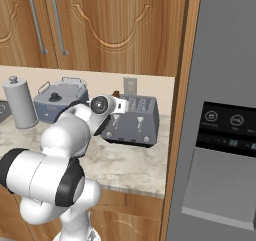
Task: Start the toaster. Once the lever pops up, take the bread to the plate on the dining counter.
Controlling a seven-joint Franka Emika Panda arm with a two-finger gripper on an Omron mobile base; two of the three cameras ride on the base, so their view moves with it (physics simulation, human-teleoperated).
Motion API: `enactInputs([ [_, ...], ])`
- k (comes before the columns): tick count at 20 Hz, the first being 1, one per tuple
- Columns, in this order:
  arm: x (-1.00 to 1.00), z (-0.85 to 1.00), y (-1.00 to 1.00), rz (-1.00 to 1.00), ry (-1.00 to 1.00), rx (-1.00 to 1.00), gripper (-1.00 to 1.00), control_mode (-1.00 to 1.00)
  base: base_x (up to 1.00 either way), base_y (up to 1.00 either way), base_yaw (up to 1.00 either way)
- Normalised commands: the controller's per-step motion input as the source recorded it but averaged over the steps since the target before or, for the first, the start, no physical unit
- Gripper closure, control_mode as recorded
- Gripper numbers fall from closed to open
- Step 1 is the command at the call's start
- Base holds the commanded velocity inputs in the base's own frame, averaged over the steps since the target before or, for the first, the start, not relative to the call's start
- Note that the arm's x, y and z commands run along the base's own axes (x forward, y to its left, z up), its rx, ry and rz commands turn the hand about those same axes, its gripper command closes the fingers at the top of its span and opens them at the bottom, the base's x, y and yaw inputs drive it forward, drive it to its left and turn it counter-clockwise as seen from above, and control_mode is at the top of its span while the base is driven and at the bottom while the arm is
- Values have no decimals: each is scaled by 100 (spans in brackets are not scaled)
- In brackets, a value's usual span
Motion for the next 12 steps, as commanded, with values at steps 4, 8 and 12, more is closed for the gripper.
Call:
enactInputs([
  [4, 0, 0, 0, 0, 0, 0, -100, -100, 0, 0, 0],
  [8, 0, 0, -2, 0, 0, 0, -100, -100, 0, 0, 0],
  [12, 0, 0, 0, 0, 0, 0, -100, -100, 0, 0, 0],
])
